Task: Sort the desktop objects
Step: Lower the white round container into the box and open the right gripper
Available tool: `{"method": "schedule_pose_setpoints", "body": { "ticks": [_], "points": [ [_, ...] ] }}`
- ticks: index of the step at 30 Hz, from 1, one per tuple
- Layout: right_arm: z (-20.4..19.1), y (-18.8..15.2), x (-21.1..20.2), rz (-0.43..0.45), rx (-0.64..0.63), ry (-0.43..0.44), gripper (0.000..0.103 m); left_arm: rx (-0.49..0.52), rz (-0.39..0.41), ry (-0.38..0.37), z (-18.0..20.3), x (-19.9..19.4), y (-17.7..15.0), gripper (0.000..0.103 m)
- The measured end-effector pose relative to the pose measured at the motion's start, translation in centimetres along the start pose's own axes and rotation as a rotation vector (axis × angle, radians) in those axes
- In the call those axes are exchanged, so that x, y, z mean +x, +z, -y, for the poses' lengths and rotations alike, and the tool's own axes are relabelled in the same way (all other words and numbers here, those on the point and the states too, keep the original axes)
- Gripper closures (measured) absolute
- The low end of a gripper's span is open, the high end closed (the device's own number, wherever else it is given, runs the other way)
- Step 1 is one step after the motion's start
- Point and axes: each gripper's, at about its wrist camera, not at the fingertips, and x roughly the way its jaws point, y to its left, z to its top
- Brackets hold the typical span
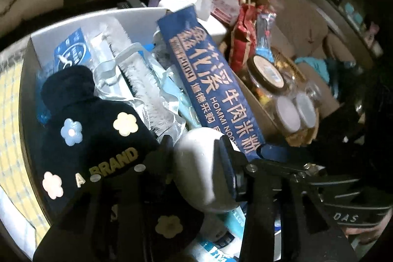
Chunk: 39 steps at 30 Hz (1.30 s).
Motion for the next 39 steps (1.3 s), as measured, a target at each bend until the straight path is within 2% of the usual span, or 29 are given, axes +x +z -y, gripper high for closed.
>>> {"method": "schedule_pose_setpoints", "body": {
  "ticks": [2, 4, 8, 10, 11, 13, 15, 19, 21, 23, 26, 29, 32, 35, 39],
  "points": [
    [0.5, -0.1, -0.8, 0.028, 0.014, 0.008, 0.067, 0.008, 0.020, 0.016, -0.5, -1.5, 0.1, 0.068],
    [0.8, -0.1, -1.2, 0.047, 0.019, 0.007, 0.055, 0.021, 0.034, 0.032, -0.8, -2.9, -0.1, 0.068],
    [1.5, 0.0, -0.9, 0.039, 0.022, -0.026, 0.055, 0.025, -0.028, 0.037, -1.0, -2.7, -0.7, 0.067],
    [1.8, 0.1, 0.1, 0.003, 0.044, 0.000, 0.054, 0.030, -0.050, 0.021, -0.4, -2.0, -0.9, 0.066],
    [2.0, 0.2, 0.8, -0.016, 0.061, 0.047, 0.058, 0.044, -0.063, 0.022, 0.3, -1.6, -1.0, 0.066],
    [2.1, 0.4, 1.2, -0.017, 0.064, 0.087, 0.089, 0.072, -0.062, 0.051, 1.2, -1.2, -1.0, 0.065],
    [2.1, 1.0, 1.3, 0.000, 0.061, 0.093, 0.094, 0.064, -0.052, 0.051, 1.3, -1.0, -0.9, 0.066],
    [1.3, 2.9, 1.1, 0.023, -0.048, -0.028, 0.097, -0.005, -0.009, -0.001, 0.2, -0.4, -0.7, 0.065],
    [1.2, 4.4, 0.9, 0.035, -0.068, -0.069, 0.097, -0.047, -0.002, -0.019, 0.2, 0.6, -0.6, 0.062],
    [1.0, 5.8, 0.6, 0.059, -0.097, -0.123, 0.097, -0.037, 0.015, 0.001, 0.9, 1.4, -0.3, 0.061],
    [1.4, 6.6, 1.4, 0.023, -0.124, -0.188, 0.094, -0.045, 0.007, -0.002, 0.9, 1.9, 0.2, 0.060],
    [2.3, 5.6, 0.9, 0.030, -0.068, -0.131, 0.094, -0.031, 0.018, 0.008, 0.3, 0.2, 0.2, 0.061],
    [2.4, 4.1, 0.1, 0.057, -0.078, -0.123, 0.088, 0.022, 0.048, 0.040, -0.2, -2.0, -0.3, 0.061],
    [2.1, 2.7, -0.6, 0.080, -0.076, -0.086, 0.086, 0.099, 0.023, 0.106, 0.0, -2.1, -1.2, 0.054],
    [0.3, 1.8, -1.4, 0.085, -0.096, -0.065, 0.081, 0.100, 0.011, 0.137, 0.4, -2.3, -1.1, 0.055]
  ]
}}
